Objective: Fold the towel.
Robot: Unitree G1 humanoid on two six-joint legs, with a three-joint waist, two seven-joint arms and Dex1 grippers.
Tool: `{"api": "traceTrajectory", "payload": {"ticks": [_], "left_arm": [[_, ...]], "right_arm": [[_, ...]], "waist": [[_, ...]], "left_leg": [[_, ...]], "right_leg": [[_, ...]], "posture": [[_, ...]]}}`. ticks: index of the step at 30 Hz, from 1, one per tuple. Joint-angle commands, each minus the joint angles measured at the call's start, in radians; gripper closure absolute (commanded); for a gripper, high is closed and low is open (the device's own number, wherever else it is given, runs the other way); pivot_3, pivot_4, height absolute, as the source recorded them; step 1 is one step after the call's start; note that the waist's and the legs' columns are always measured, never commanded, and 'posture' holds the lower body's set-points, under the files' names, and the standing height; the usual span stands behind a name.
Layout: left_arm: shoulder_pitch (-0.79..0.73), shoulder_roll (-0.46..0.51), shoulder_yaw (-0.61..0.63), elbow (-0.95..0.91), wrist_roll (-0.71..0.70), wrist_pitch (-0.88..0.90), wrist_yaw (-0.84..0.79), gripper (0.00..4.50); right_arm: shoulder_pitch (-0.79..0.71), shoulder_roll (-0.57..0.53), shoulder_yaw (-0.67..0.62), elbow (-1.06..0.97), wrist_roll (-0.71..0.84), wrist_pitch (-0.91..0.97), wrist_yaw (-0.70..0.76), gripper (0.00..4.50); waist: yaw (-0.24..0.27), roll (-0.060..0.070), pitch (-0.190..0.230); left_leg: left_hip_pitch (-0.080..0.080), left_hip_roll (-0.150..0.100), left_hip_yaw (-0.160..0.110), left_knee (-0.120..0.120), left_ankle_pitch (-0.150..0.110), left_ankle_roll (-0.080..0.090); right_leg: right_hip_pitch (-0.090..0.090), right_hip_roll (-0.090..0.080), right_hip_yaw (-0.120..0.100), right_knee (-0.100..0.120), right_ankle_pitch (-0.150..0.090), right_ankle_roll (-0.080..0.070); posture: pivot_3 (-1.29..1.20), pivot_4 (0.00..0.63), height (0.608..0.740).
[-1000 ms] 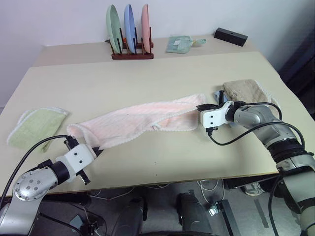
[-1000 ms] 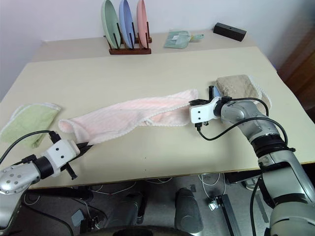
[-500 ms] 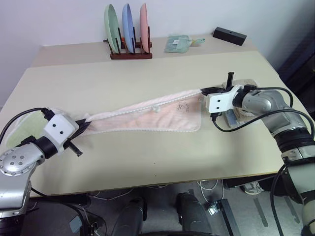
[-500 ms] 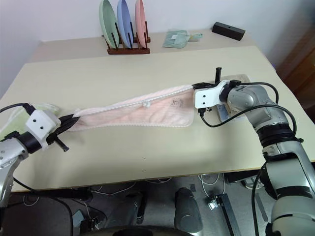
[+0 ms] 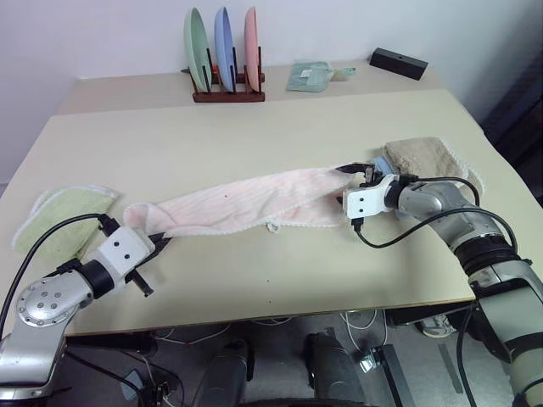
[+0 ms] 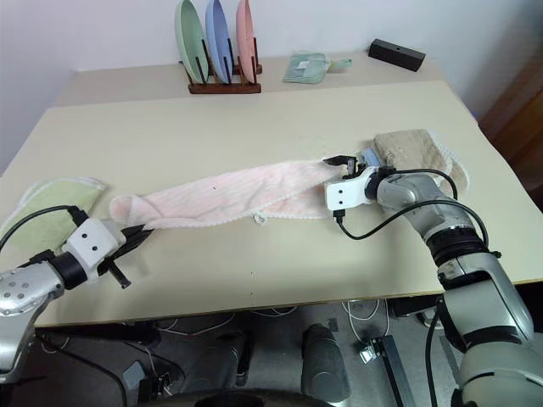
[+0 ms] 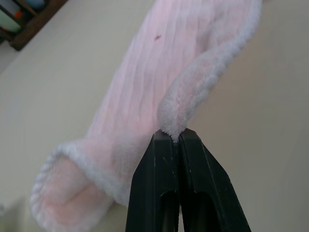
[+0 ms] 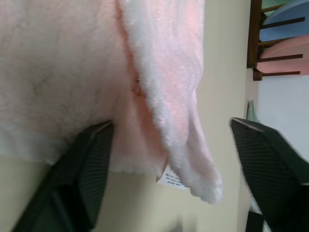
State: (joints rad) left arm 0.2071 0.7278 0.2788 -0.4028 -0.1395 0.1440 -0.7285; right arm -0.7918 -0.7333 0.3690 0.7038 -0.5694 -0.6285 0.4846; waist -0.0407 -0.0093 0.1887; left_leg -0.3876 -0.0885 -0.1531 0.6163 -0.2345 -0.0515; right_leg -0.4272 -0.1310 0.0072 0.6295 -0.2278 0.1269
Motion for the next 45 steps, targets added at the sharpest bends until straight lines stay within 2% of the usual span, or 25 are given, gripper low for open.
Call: {"api": "traceTrajectory", "payload": {"ticks": [1, 7, 8, 9, 14, 15, 21, 23, 24, 30, 32, 34, 37, 40, 42, 45], "left_arm": [[0.003, -0.004, -0.001, -0.035, 0.000, 0.003, 0.013, 4.50], [0.000, -0.007, -0.014, -0.038, -0.003, 0.009, 0.020, 4.50], [0.000, -0.007, -0.014, -0.038, -0.004, 0.009, 0.020, 4.50], [0.002, -0.006, -0.014, -0.037, -0.005, 0.009, 0.019, 4.50], [0.014, -0.004, -0.005, -0.037, -0.005, 0.006, 0.018, 4.50], [0.018, -0.003, -0.001, -0.038, -0.006, 0.006, 0.018, 4.50], [-0.075, 0.015, 0.034, 0.037, -0.004, -0.015, 0.039, 4.50], [-0.223, 0.030, 0.024, 0.132, -0.002, -0.021, 0.059, 4.50], [-0.344, 0.043, 0.011, 0.220, 0.022, -0.041, 0.087, 4.50], [-0.921, 0.084, -0.021, 0.673, 0.099, -0.164, 0.227, 4.50], [-1.063, 0.105, -0.025, 0.800, 0.112, -0.210, 0.251, 4.50], [-1.113, 0.127, -0.037, 0.859, 0.114, -0.253, 0.225, 4.50], [-1.069, 0.160, -0.048, 0.869, 0.096, -0.294, 0.148, 4.50], [-0.823, 0.197, -0.001, 0.704, -0.001, -0.213, -0.003, 4.50], [-0.710, 0.216, 0.018, 0.616, -0.044, -0.157, -0.055, 4.50], [-0.308, 0.249, 0.128, 0.338, -0.131, -0.011, -0.205, 4.50]], "right_arm": [[-0.058, 0.014, 0.022, 0.068, -0.074, -0.005, -0.112, 0.76], [-0.145, 0.047, 0.069, 0.202, -0.142, -0.014, -0.236, 0.76], [-0.154, 0.050, 0.073, 0.214, -0.145, -0.019, -0.244, 1.28], [-0.162, 0.054, 0.078, 0.226, -0.147, -0.024, -0.251, 1.60], [-0.177, 0.057, 0.088, 0.248, -0.151, -0.042, -0.272, 4.14], [-0.177, 0.055, 0.086, 0.245, -0.148, -0.046, -0.274, 4.44], [-0.200, 0.015, 0.016, 0.194, -0.051, -0.052, -0.206, 4.44], [-0.256, 0.008, -0.013, 0.208, -0.018, -0.034, -0.180, 4.44], [-0.308, 0.002, -0.026, 0.227, -0.011, -0.020, -0.176, 4.44], [-0.569, -0.020, -0.053, 0.331, -0.017, 0.038, -0.241, 4.44], [-0.630, -0.029, -0.069, 0.342, -0.001, 0.037, -0.236, 4.44], [-0.650, -0.039, -0.083, 0.332, 0.028, 0.021, -0.190, 4.44], [-0.616, -0.057, -0.101, 0.286, 0.094, -0.001, -0.071, 4.44], [-0.435, -0.094, -0.128, 0.102, 0.270, 0.023, 0.206, 4.44], [-0.349, -0.112, -0.145, -0.007, 0.338, 0.071, 0.305, 4.44], [-0.068, -0.172, -0.156, -0.311, 0.507, 0.253, 0.516, 4.44]], "waist": [[-0.003, 0.000, 0.000], [-0.003, 0.000, 0.000], [-0.003, 0.000, 0.000], [-0.002, 0.000, 0.000], [-0.003, 0.000, 0.000], [-0.003, 0.000, 0.000], [-0.002, 0.000, 0.000], [0.000, 0.000, 0.001], [0.000, 0.000, 0.001], [-0.006, -0.003, 0.002], [-0.010, -0.004, 0.002], [-0.022, -0.004, 0.002], [-0.035, -0.003, 0.002], [-0.042, -0.003, 0.002], [-0.044, -0.003, 0.003], [-0.049, -0.003, 0.004]], "left_leg": [[0.001, 0.000, 0.001, 0.000, 0.000, 0.000], [0.003, 0.001, 0.006, -0.001, 0.000, 0.000], [0.003, 0.001, 0.007, -0.001, 0.000, 0.000], [0.004, 0.001, 0.007, -0.001, 0.000, 0.000], [0.004, 0.001, 0.008, -0.001, 0.000, 0.000], [0.004, 0.001, 0.008, -0.001, 0.000, 0.001], [0.005, 0.001, 0.009, -0.001, 0.000, 0.001], [0.005, 0.001, 0.009, -0.001, 0.000, 0.001], [0.004, 0.001, 0.009, -0.001, 0.000, 0.001], [0.002, 0.002, 0.009, 0.000, 0.000, 0.000], [0.001, 0.002, 0.010, -0.001, 0.000, -0.003], [-0.003, 0.002, 0.011, -0.002, 0.001, -0.004], [-0.003, 0.002, 0.014, -0.003, 0.000, -0.003], [-0.003, 0.002, 0.016, -0.002, -0.001, -0.001], [-0.003, 0.002, 0.016, -0.001, -0.002, 0.001], [-0.006, 0.004, 0.017, 0.000, -0.004, 0.004]], "right_leg": [[0.000, 0.000, 0.001, 0.000, 0.000, 0.000], [0.000, 0.001, 0.007, 0.000, 0.000, 0.000], [0.000, 0.002, 0.007, 0.000, 0.000, 0.000], [0.000, 0.002, 0.007, 0.000, 0.000, 0.000], [0.000, 0.002, 0.009, 0.000, 0.000, 0.000], [0.000, 0.002, 0.009, 0.000, 0.000, 0.000], [0.000, 0.002, 0.010, 0.000, 0.000, 0.000], [0.000, 0.002, 0.010, 0.000, 0.000, 0.000], [0.000, 0.003, 0.010, 0.000, 0.001, 0.001], [-0.002, 0.004, 0.010, -0.001, 0.005, 0.002], [-0.005, 0.004, 0.010, -0.002, 0.004, 0.003], [-0.008, 0.004, 0.011, -0.002, 0.004, 0.003], [-0.009, 0.003, 0.011, -0.001, 0.005, 0.004], [-0.010, 0.002, 0.012, -0.001, 0.005, 0.005], [-0.010, 0.002, 0.012, 0.000, 0.005, 0.005], [-0.014, 0.003, 0.013, 0.001, 0.005, 0.005]], "posture": [[0.00, 0.150, 0.740], [0.00, 0.150, 0.740], [0.00, 0.150, 0.740], [0.00, 0.150, 0.740], [0.00, 0.150, 0.740], [0.00, 0.150, 0.740], [0.00, 0.150, 0.740], [0.00, 0.150, 0.740], [0.00, 0.150, 0.740], [0.00, 0.150, 0.740], [0.00, 0.150, 0.740], [0.00, 0.150, 0.740], [0.00, 0.150, 0.740], [0.00, 0.150, 0.740], [0.00, 0.150, 0.740], [0.00, 0.150, 0.740]]}}
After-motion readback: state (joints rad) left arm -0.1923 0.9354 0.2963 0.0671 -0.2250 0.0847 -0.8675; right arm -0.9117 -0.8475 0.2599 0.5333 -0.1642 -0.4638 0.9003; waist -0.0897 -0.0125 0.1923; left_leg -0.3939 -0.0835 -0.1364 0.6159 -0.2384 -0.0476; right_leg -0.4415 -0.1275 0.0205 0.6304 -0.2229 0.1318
